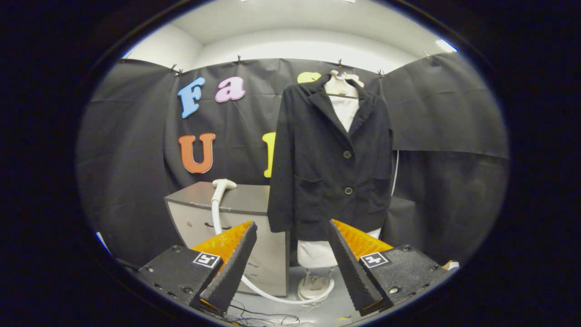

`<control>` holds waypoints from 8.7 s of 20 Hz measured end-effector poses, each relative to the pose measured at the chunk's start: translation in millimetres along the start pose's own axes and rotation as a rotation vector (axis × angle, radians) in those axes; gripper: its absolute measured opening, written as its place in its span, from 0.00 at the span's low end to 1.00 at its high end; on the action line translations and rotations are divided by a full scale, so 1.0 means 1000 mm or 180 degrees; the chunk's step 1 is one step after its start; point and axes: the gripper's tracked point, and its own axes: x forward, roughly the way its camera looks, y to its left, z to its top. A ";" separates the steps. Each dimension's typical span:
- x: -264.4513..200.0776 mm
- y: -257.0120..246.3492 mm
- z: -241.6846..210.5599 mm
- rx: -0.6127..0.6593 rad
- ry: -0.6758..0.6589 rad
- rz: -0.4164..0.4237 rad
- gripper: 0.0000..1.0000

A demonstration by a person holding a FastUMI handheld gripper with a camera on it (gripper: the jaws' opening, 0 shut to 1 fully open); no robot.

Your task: Iron the clothes twice with a garment steamer, once on the left side and once on the right side.

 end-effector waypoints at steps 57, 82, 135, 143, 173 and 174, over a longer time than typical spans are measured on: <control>0.356 0.258 0.063 0.0528 0.1213 0.1167 0.48; 0.026 -0.002 0.196 0.0609 -0.0641 0.0453 0.47; 0.241 -0.114 0.196 -0.0195 0.0185 -0.0495 0.48; 0.240 -0.118 0.158 -0.0184 0.0335 -0.0421 0.48; 0.242 -0.134 0.000 -0.0007 0.0932 -0.0337 0.47; 0.241 -0.134 -0.004 0.0009 0.0938 -0.0330 0.47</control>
